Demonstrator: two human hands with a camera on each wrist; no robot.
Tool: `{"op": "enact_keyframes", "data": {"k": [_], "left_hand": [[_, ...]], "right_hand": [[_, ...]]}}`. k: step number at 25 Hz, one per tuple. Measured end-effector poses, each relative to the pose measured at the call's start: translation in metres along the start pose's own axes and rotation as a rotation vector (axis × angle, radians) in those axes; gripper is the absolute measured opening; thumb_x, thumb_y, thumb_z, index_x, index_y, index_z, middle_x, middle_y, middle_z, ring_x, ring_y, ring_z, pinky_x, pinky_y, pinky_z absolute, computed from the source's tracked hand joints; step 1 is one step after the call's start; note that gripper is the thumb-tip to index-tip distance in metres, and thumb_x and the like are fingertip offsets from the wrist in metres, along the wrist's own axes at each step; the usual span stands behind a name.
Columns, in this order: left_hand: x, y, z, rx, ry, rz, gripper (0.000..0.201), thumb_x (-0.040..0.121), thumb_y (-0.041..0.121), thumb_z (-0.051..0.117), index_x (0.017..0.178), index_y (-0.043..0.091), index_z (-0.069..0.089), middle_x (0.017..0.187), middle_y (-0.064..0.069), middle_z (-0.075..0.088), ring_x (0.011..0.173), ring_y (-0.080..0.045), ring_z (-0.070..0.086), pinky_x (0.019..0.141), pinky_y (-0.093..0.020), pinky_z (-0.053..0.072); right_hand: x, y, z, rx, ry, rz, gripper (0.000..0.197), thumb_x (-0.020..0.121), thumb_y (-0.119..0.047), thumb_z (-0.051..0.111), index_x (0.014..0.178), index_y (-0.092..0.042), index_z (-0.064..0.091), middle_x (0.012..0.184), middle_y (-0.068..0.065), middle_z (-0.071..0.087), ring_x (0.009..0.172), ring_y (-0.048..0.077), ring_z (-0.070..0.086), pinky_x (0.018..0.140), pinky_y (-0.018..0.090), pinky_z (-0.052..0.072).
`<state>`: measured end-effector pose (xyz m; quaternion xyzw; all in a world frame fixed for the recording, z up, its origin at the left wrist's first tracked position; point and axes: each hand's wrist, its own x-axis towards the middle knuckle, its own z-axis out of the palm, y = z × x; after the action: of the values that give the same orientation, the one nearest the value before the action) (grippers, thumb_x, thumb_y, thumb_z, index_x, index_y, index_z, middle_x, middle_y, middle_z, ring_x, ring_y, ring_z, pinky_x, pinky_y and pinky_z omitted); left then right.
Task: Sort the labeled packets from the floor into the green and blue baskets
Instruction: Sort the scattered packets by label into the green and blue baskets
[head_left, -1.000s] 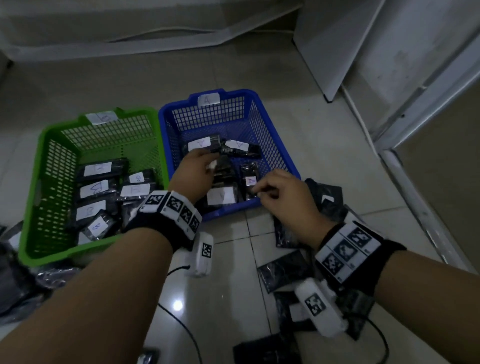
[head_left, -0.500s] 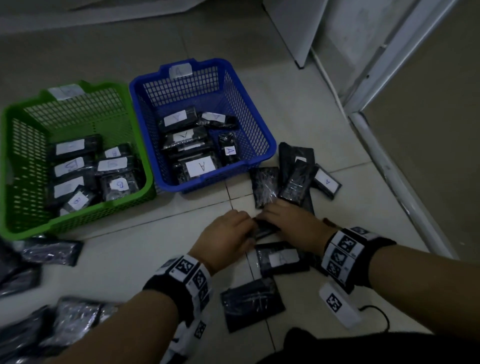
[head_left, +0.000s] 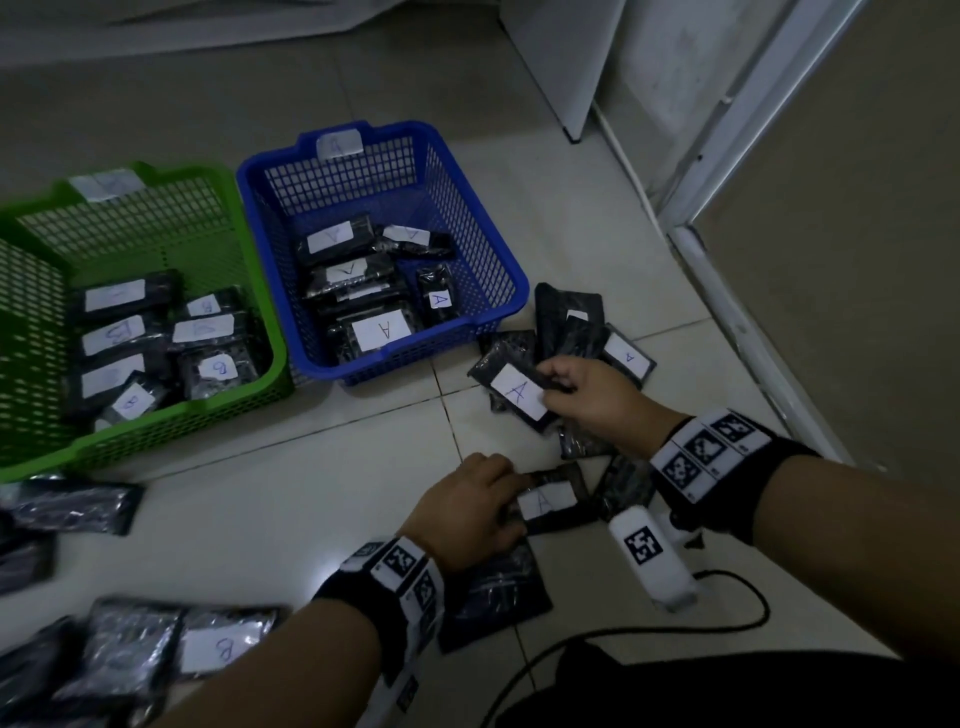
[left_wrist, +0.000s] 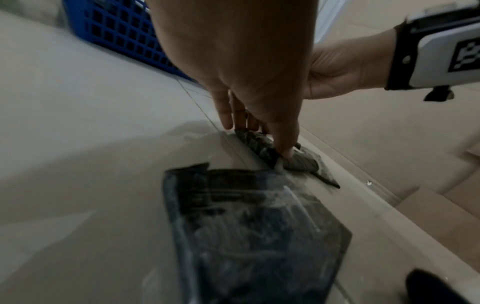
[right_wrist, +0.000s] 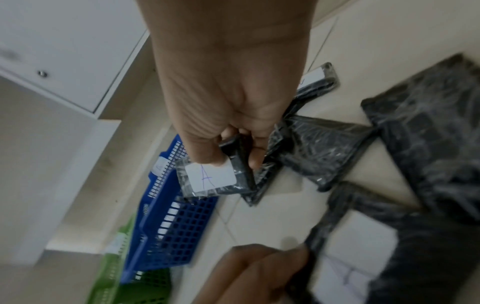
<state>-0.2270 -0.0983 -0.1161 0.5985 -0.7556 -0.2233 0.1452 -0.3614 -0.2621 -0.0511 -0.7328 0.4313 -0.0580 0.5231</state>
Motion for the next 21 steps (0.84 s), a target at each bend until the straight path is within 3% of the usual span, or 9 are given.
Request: {"op": "enact_keyframes", "data": {"k": [2,5,8,11,13,15,17,21], "left_hand": [[0.001,-0.001,-0.003,-0.041,-0.024,-0.042,0.049,0.083,0.034,0.056,0.129,0.019,0.052,0.119,-0.006,0.057,0.105,-0.026,0.055,0.079,-0.037,0.054],[-0.005,-0.010,-0.006,0.001,-0.102,0.105,0.066,0.077,0.048,0.061,0.135,0.023,0.041,0.135,-0.007,0.045,0.119,-0.025,0.045,0.086,-0.035,0.048],[-0.007,-0.007,-0.001,0.029,-0.200,0.123,0.061,0.078,0.045,0.059,0.132,0.020,0.046,0.128,-0.008,0.046,0.113,-0.026,0.045,0.085,-0.037,0.048],[-0.004,-0.002,0.000,-0.059,-0.130,0.060,0.051,0.080,0.038,0.039,0.119,0.012,0.058,0.114,-0.013,0.052,0.099,-0.029,0.054,0.073,-0.041,0.054],[-0.003,-0.005,-0.002,-0.093,-0.091,0.097,0.052,0.078,0.034,0.047,0.127,0.015,0.051,0.124,-0.011,0.049,0.108,-0.028,0.052,0.078,-0.038,0.053],[-0.001,-0.001,0.003,-0.022,-0.140,0.257,0.061,0.076,0.033,0.057,0.135,0.023,0.043,0.138,-0.009,0.042,0.122,-0.028,0.045,0.087,-0.037,0.048],[0.006,0.010,0.016,0.054,-0.209,0.345,0.065,0.074,0.034,0.066,0.135,0.027,0.045,0.143,-0.010,0.040,0.125,-0.032,0.043,0.088,-0.039,0.048],[0.018,0.027,0.022,0.002,-0.230,0.206,0.066,0.072,0.024,0.071,0.134,0.022,0.047,0.145,-0.015,0.036,0.116,-0.035,0.041,0.080,-0.043,0.051]], "right_hand": [[0.000,-0.010,0.004,0.185,0.007,0.036,0.026,0.090,0.001,0.054,0.114,-0.004,0.062,0.107,0.015,0.069,0.089,0.020,0.065,0.075,0.024,0.054],[0.003,-0.019,0.007,0.297,0.057,0.066,0.028,0.092,0.002,0.052,0.118,-0.001,0.059,0.110,0.022,0.067,0.088,0.024,0.063,0.076,0.035,0.053],[0.006,-0.025,0.007,0.287,0.064,0.067,0.028,0.093,-0.001,0.052,0.120,-0.004,0.058,0.107,0.016,0.069,0.078,0.016,0.063,0.061,0.022,0.052],[0.010,-0.032,0.005,0.277,0.073,0.043,0.028,0.093,-0.001,0.052,0.119,-0.005,0.058,0.099,0.006,0.068,0.076,0.011,0.062,0.057,0.018,0.051],[0.015,-0.038,0.003,0.277,0.083,0.013,0.027,0.092,0.000,0.052,0.118,-0.004,0.059,0.098,0.005,0.068,0.076,0.012,0.062,0.056,0.017,0.052],[0.019,-0.042,0.002,0.288,0.083,0.008,0.026,0.092,0.000,0.052,0.117,-0.005,0.059,0.101,0.008,0.067,0.077,0.012,0.063,0.056,0.017,0.053],[0.020,-0.042,0.000,0.288,0.073,0.008,0.027,0.092,-0.001,0.052,0.119,-0.004,0.058,0.103,0.009,0.068,0.078,0.012,0.064,0.056,0.017,0.053],[0.014,-0.030,-0.008,0.269,0.101,0.018,0.027,0.092,0.000,0.052,0.118,-0.003,0.058,0.099,0.007,0.067,0.071,0.006,0.063,0.054,0.016,0.052]]}}
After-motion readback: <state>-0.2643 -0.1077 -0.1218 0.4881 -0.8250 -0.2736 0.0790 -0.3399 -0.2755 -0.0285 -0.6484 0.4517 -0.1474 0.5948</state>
